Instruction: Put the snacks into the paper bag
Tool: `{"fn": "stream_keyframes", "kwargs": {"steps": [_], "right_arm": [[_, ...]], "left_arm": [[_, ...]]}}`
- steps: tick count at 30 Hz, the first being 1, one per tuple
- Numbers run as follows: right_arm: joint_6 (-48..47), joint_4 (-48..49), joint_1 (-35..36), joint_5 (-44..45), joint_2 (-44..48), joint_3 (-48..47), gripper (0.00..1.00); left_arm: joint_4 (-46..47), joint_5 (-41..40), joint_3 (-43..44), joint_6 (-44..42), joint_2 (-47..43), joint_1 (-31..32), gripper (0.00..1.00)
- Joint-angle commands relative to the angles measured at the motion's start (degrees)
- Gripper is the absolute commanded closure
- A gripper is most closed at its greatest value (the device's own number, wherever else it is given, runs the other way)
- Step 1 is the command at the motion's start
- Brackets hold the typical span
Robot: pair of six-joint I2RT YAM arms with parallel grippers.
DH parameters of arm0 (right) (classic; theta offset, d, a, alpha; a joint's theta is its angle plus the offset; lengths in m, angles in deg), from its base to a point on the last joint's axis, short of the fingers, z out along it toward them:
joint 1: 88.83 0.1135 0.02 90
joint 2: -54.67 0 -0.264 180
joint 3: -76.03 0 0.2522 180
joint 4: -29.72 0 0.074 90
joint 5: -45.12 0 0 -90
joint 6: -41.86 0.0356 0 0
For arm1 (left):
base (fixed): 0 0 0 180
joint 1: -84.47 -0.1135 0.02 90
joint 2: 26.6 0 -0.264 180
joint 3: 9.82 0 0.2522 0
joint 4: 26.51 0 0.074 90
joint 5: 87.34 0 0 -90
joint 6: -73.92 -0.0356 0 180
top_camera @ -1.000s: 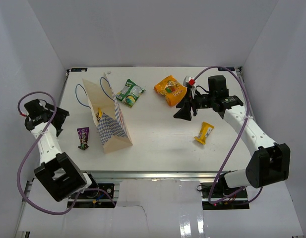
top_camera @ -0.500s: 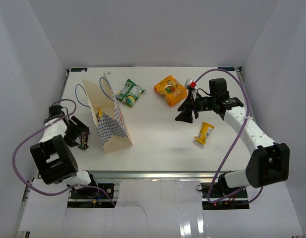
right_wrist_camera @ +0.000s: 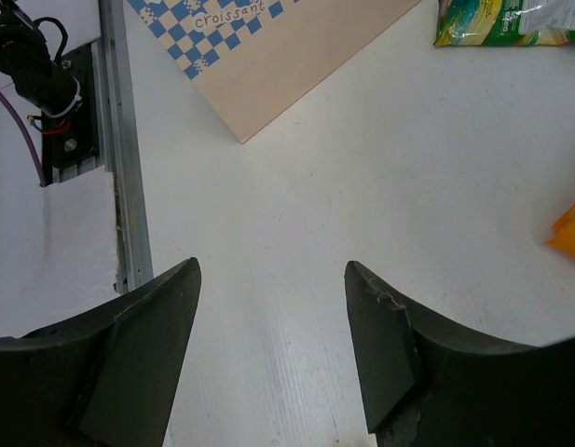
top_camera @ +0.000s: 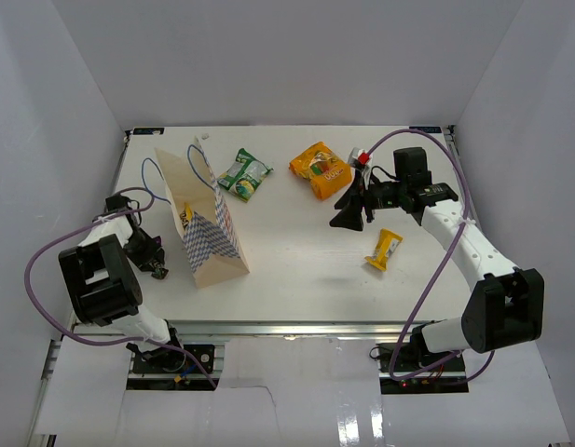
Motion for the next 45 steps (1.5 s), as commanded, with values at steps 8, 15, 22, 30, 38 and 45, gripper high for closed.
{"fn": "stream_keyframes", "kwargs": {"steps": [8, 15, 22, 30, 38, 45], "right_arm": [[0.73, -0.66, -0.61, -1.32, 0.52, -2.61, 0.3], [-0.59, -1.98, -1.05, -0.88, 0.51, -3.32, 0.3], [-1.12, -2.51, -1.23, -0.53, 0.78, -3.23, 0.3], [-1.38, -3.04, -1.4, 0.08, 0.69, -3.23, 0.3], [-1.38, -3.47, -1.49, 0.43, 0.08, -4.11, 0.3], [-1.38, -3.83, -1.58, 1.05, 0.69, -3.76, 0.3]], "left_arm": [[1.17, -3.26, 2.32, 3.29, -11.24, 0.16, 0.77], [1.17, -6.08, 10.65, 12.35, -24.87, 0.16, 0.84], [3.19, 0.06, 27.17, 12.36, -28.14, 0.16, 0.84], [5.92, 14.73, 40.55, 11.39, -27.7, 1.39, 0.84], [6.1, 27.04, 45.05, 10.86, -26.2, 4.99, 0.85], [4.43, 29.61, 39.79, 12.62, -28.22, 8.16, 0.85]]}}
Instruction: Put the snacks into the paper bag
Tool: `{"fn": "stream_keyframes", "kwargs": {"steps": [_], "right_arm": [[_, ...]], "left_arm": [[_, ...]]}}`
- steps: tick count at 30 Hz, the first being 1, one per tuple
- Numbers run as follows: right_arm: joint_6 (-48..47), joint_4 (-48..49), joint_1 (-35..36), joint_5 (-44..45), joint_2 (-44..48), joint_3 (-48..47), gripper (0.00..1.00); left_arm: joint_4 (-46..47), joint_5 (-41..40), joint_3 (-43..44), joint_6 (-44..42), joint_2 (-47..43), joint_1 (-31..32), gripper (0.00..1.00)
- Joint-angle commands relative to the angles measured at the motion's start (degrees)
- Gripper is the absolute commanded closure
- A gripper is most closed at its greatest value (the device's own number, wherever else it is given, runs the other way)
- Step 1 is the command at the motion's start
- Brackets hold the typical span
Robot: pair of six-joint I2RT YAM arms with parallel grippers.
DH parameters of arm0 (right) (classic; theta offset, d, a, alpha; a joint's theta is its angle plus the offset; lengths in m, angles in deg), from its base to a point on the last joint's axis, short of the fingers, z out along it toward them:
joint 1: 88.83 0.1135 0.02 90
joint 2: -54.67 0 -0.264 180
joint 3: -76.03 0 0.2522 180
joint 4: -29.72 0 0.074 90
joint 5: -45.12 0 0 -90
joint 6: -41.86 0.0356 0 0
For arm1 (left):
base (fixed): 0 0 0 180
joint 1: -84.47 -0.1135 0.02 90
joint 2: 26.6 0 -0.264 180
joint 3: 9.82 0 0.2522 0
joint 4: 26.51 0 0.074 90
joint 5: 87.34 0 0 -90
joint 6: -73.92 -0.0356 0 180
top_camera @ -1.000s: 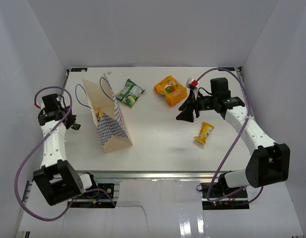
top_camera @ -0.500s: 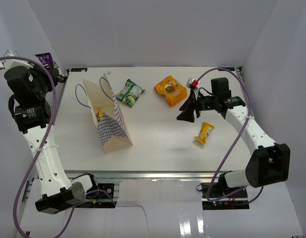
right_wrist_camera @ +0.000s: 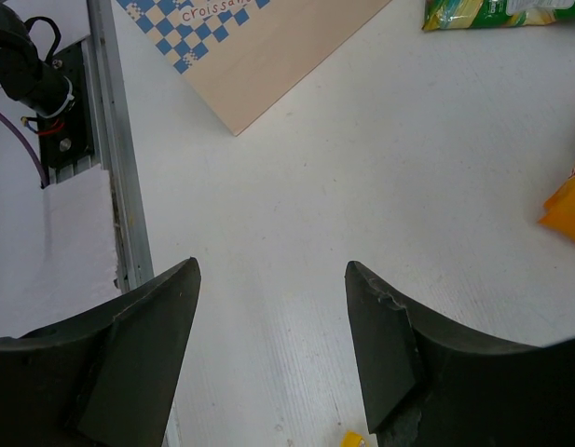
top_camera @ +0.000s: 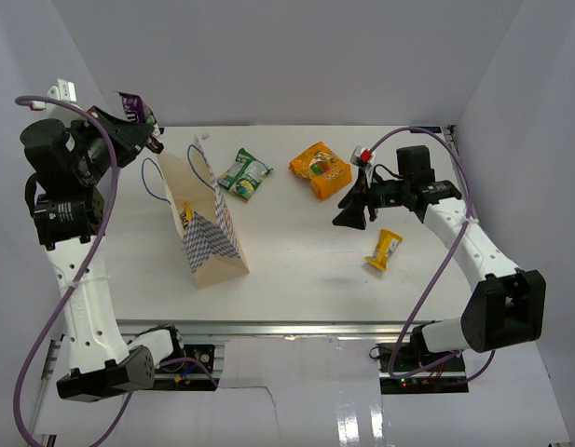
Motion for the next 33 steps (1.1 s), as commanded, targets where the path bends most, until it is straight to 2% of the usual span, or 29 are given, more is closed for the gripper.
{"fn": "stream_keyframes", "kwargs": {"steps": [1, 8, 14, 20, 25, 33], "right_arm": [[-0.88, -0.31, -0.44, -0.2, 0.8, -2.03, 0.3], [-0.7, -0.48, -0.53, 0.07, 1.07, -2.03, 0.3], [-0.62, -0.83, -0.53, 0.42, 1.15, -2.21, 0.3], [-1.23, -1.62, -0.53, 0.51, 0.63, -3.34, 0.3], [-2.64, -3.82, -0.53, -0.28, -2.01, -7.82, 0.3], [-1.68, -4.97, 0.43, -2.04, -7.19, -13.19, 0.31]], "left_arm": [[-1.67, 2.41, -3.0, 0.43, -2.17, 1.06, 0.85], [-6.33, 0.48, -7.74, -0.1, -3.75, 2.81, 0.84], [-8.62, -0.93, -9.77, -0.19, -3.75, 4.31, 0.8], [-9.23, -1.63, -10.47, -0.37, -3.14, 5.97, 0.64], [-9.85, -3.03, -10.39, -0.54, -2.17, 7.64, 0.53], [-9.94, -2.96, -5.75, -1.33, -0.86, 8.88, 0.46]]}}
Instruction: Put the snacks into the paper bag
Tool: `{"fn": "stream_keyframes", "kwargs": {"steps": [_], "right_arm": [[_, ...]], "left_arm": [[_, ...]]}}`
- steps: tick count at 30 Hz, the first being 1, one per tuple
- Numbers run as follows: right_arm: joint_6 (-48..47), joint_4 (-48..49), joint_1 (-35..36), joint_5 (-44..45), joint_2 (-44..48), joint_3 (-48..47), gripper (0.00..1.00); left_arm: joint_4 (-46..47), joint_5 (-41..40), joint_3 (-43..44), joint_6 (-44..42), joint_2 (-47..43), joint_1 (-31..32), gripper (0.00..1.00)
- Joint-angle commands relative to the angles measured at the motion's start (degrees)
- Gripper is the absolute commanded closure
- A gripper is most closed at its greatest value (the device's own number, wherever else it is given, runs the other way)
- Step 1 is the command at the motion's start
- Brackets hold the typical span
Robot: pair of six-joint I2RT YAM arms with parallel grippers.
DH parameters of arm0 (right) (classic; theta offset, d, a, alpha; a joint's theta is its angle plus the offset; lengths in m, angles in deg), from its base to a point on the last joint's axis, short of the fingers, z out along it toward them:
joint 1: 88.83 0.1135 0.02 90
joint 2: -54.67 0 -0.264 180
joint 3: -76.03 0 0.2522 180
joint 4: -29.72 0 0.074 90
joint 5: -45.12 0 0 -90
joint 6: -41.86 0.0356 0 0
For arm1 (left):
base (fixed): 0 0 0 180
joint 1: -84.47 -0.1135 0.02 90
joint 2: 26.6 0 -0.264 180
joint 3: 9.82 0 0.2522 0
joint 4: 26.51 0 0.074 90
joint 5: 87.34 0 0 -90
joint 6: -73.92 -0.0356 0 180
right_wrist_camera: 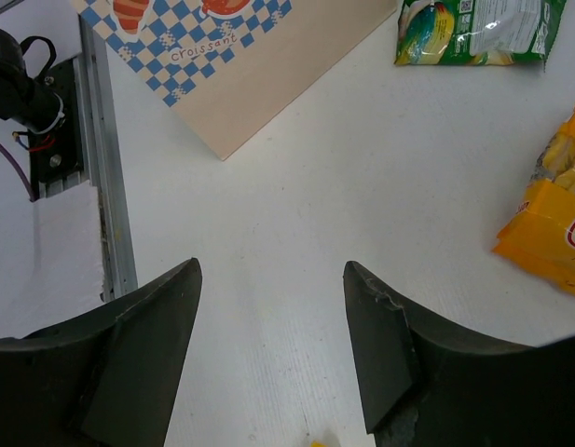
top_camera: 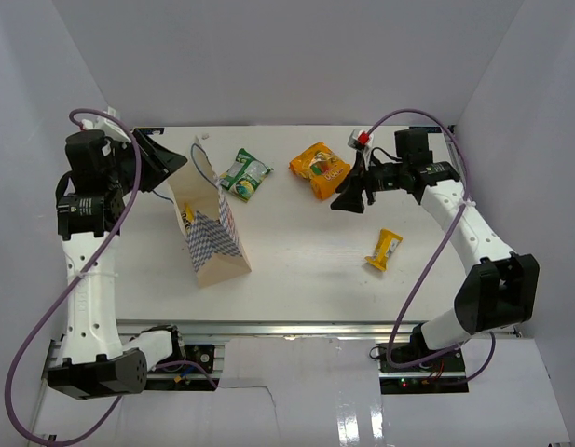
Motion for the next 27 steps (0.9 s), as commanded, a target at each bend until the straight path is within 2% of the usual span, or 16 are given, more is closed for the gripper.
{"fn": "stream_keyframes", "kwargs": {"steps": [1, 3, 4, 6, 7, 8, 10, 12, 16, 17, 18, 22, 27], "right_arm": [[2.82, 0.03, 2.09, 0.22, -2.41, -4.73, 0.32], [8.79, 3.02, 4.99, 7.4, -5.22, -6.23, 0.34], [15.44, 5.64, 6.05, 9.62, -6.44, -7.1, 0.34], [22.32, 7.77, 9.55, 17.24, -11.19, -11.32, 0.26], [29.84, 8.74, 10.71, 19.9, -12.86, -12.9, 0.24], [33.74, 10.31, 11.85, 22.89, -16.35, -15.87, 0.23], [39.21, 11.03, 15.28, 29.32, -20.24, -19.22, 0.21], [44.49, 11.12, 18.35, 36.76, -26.21, -24.94, 0.15], [50.73, 12.7, 20.47, 43.56, -36.67, -34.69, 0.09], [52.05, 13.48, 20.56, 44.88, -40.69, -36.54, 0.0], [54.33, 14.71, 20.82, 46.89, -42.74, -40.21, 0.1], [56.11, 20.24, 21.18, 50.34, -51.52, -46.11, 0.1], [57.07, 25.96, 21.09, 55.52, -57.6, -51.06, 0.1]], "left_arm": [[0.53, 0.61, 4.98, -1.31, 0.19, 0.53, 0.45], [1.49, 2.8, 8.31, -2.36, 0.72, 0.44, 0.39], [2.11, 3.34, 9.11, -3.24, 0.55, 0.53, 0.36], [4.3, 3.96, 10.78, -3.86, -0.76, 0.53, 0.25], [5.1, 3.87, 11.05, -4.21, -1.47, 0.53, 0.21], [5.71, 3.78, 11.14, -5.0, -3.39, 0.53, 0.13], [7.73, 2.99, 10.09, -5.44, -5.68, 0.44, 0.07], [9.23, 2.38, 8.95, -6.24, -9.53, 0.44, 0.02], [9.76, 0.18, 5.0, -6.59, -15.35, 0.53, 0.02], [9.76, -0.17, 3.07, -6.41, -16.4, 0.53, 0.02], [9.76, -0.35, 2.27, -5.98, -17.37, 0.53, 0.02], [9.5, -0.88, -1.16, -5.45, -21.24, 0.53, 0.02], [9.06, -1.32, -2.66, -6.15, -21.6, 0.53, 0.02]]}}
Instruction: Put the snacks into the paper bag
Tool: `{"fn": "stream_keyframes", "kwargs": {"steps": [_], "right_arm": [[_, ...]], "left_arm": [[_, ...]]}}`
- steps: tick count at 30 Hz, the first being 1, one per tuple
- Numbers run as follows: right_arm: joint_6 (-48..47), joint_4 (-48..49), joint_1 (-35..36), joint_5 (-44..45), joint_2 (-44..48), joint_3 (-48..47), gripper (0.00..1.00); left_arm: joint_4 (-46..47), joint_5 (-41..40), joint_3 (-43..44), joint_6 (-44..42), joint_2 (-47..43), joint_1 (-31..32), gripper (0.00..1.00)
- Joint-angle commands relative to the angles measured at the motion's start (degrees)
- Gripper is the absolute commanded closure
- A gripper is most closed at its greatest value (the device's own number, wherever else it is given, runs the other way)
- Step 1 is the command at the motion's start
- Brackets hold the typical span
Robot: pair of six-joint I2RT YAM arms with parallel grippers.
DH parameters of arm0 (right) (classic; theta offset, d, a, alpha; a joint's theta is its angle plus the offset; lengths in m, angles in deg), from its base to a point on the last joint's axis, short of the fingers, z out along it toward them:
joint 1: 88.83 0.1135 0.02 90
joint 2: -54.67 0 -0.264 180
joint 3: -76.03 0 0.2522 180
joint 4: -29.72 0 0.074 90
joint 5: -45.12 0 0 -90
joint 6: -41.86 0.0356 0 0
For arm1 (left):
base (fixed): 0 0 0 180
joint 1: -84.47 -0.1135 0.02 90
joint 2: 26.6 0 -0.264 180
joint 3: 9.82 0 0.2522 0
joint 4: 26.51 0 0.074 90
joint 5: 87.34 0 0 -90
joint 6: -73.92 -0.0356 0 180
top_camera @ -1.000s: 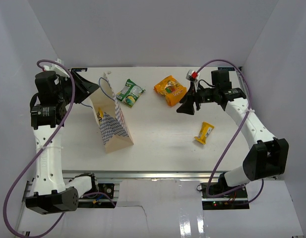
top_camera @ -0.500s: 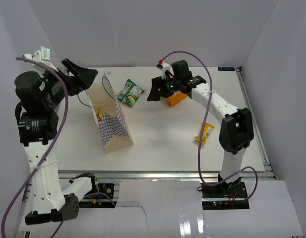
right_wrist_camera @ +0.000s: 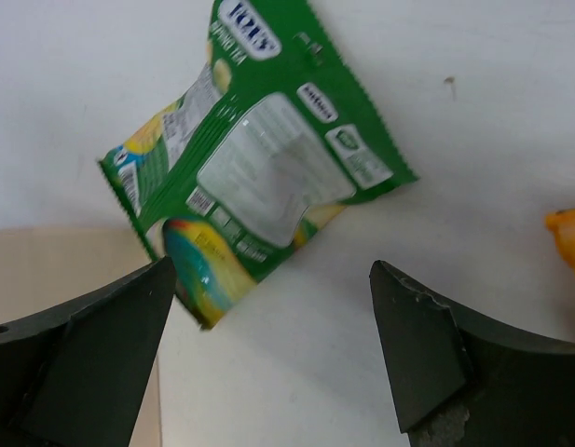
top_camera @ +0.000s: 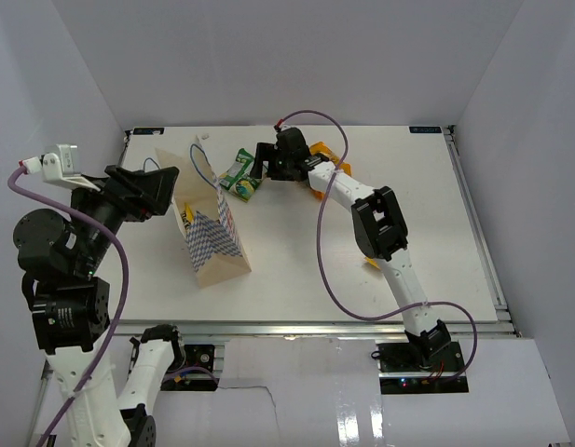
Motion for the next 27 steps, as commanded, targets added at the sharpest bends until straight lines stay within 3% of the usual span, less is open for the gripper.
{"fn": "stream_keyframes", "kwargs": {"steps": [1, 17, 22, 25, 27], "right_arm": [[2.56, 9.4, -0.33, 5.56, -2.17, -4.96, 0.1], [6.34, 17.15, 1.25, 10.83, -10.89, -8.48, 0.1], [6.43, 17.32, 1.61, 12.77, -12.64, -9.09, 0.07], [6.43, 18.2, 1.87, 13.03, -14.05, -10.06, 0.0], [6.52, 18.47, 1.87, 12.86, -14.67, -10.5, 0.15]], "left_arm": [[-0.69, -1.19, -1.46, -0.9, 1.37, 0.18, 0.02], [-2.18, -1.01, -3.56, -2.05, 1.2, 0.18, 0.02], [-2.97, -1.45, -2.95, -1.78, 0.49, 0.18, 0.02], [-3.68, -1.45, -2.25, -1.78, 0.67, 0.09, 0.02], [-4.12, -1.27, -1.73, -1.7, 1.02, 0.18, 0.02]]}}
